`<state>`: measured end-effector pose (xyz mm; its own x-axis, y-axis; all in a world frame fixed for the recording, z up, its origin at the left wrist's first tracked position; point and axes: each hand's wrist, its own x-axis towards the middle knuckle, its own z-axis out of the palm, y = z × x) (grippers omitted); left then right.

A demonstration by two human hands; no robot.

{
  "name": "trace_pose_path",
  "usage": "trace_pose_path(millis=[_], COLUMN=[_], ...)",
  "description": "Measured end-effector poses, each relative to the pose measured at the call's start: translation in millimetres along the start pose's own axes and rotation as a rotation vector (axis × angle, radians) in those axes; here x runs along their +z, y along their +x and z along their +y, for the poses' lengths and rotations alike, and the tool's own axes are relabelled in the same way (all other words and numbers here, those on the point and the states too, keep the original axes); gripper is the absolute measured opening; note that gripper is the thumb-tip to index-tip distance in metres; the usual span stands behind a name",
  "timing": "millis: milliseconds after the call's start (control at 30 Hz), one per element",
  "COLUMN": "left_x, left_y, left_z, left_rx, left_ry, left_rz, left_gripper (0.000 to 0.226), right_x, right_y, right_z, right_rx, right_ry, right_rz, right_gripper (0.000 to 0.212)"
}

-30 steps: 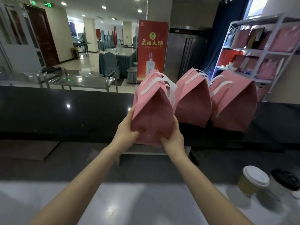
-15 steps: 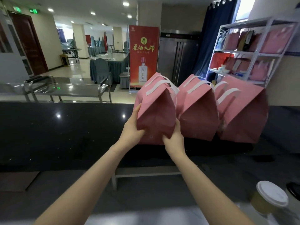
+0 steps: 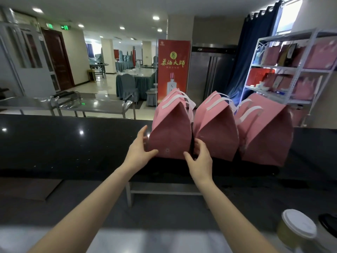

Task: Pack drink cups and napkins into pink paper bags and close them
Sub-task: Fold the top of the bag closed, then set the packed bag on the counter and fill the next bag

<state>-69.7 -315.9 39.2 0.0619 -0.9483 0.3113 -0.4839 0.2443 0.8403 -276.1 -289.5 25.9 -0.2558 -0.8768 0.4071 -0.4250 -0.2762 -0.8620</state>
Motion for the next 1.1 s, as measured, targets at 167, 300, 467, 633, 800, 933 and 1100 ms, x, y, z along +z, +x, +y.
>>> trace_pose_path(millis=[167,300,467,633,800,933,1100], left_x=[-34,-72,-123,-200,-275,-335,-405], left_y=[-62,-127,-204,-285,-326,-336,-330], left_z=[-4,-9,-23,-43,-65,-90,-120], left_rx=[-0.081,-0.145,-0.284,-0.46,-0.59,-0.565,-0.479], left_ry=[0.147,0.489,0.806,0.904,0.953,0.958,0.965], left_rz=[0.104,0.164,0.145,0.297,0.406,0.486,0.516], left_gripper=[0.066,0.029,0.019,0.021,0.018,0.018,0.029], right_x=[-12,1,43,112,184,249,331], right_y=[-28,-53,-85,-135,-176,-206,-239], right_z=[-12,-27,-46,-86,-133,-176,-224], right_rx=[-0.316,-0.601,-0.876,-1.051,-1.16,-1.21,-1.262], right_ry=[-0.165,-0.316,-0.465,-0.456,-0.428,-0.364,-0.304], right_rz=[-0.183,-0.529,-0.8,-0.965,-0.991,-0.976,-0.956], right_gripper=[0.04,0.036,0.033,0.031,0.031,0.027,0.031])
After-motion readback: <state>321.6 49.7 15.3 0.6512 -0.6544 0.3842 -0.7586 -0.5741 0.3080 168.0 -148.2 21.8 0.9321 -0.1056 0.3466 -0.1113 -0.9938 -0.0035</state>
